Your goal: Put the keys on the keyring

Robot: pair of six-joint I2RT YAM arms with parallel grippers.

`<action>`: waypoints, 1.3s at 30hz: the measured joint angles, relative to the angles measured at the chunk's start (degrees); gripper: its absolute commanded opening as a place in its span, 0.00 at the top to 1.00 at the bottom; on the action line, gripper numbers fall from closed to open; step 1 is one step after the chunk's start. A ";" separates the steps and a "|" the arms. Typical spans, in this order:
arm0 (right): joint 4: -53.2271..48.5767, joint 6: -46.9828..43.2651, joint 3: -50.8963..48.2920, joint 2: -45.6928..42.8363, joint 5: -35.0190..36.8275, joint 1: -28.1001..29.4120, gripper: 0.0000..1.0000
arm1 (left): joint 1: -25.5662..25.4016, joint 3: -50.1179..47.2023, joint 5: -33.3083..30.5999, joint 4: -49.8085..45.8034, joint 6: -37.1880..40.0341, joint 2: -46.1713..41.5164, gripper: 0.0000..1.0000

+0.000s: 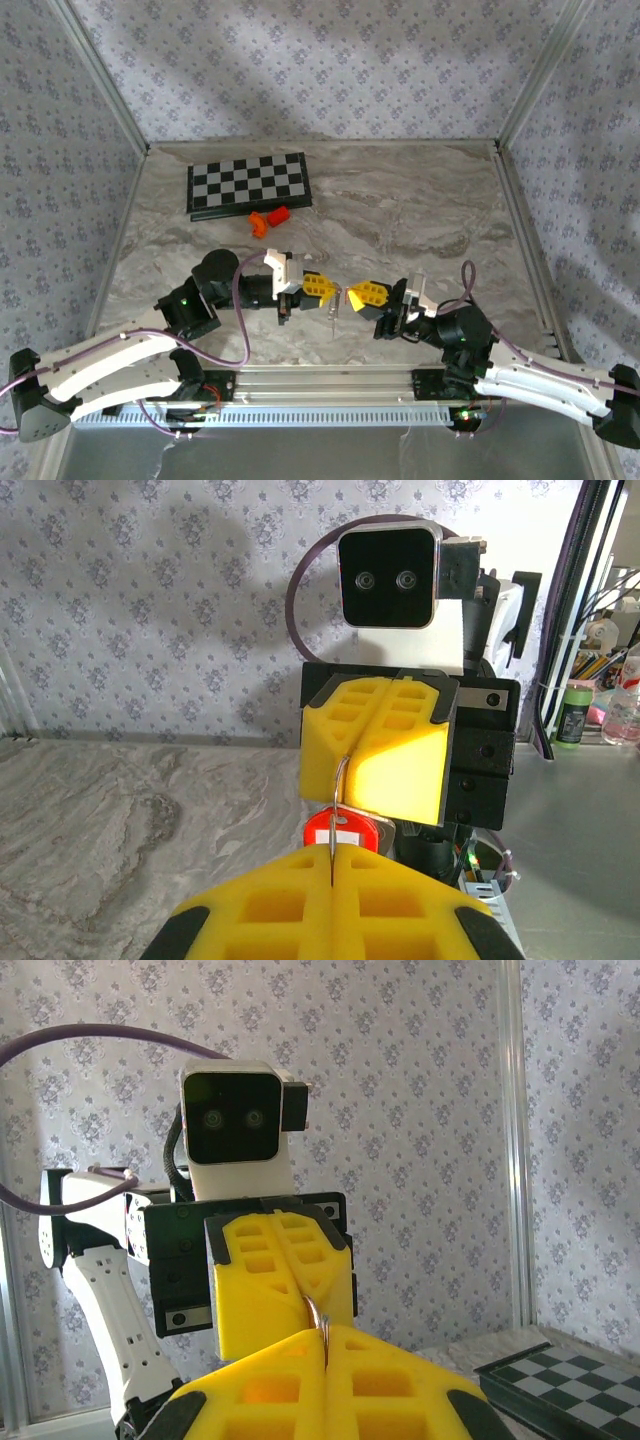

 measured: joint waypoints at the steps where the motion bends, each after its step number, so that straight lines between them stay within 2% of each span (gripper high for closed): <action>1: 0.00 0.00 0.00 0.13 -0.02 0.00 1.00 | 0.00 0.00 0.00 -0.02 0.00 0.00 1.00; 39: -0.28 -0.24 0.02 -0.48 -0.52 0.48 1.00 | -0.04 0.00 0.13 -0.09 0.02 0.00 1.00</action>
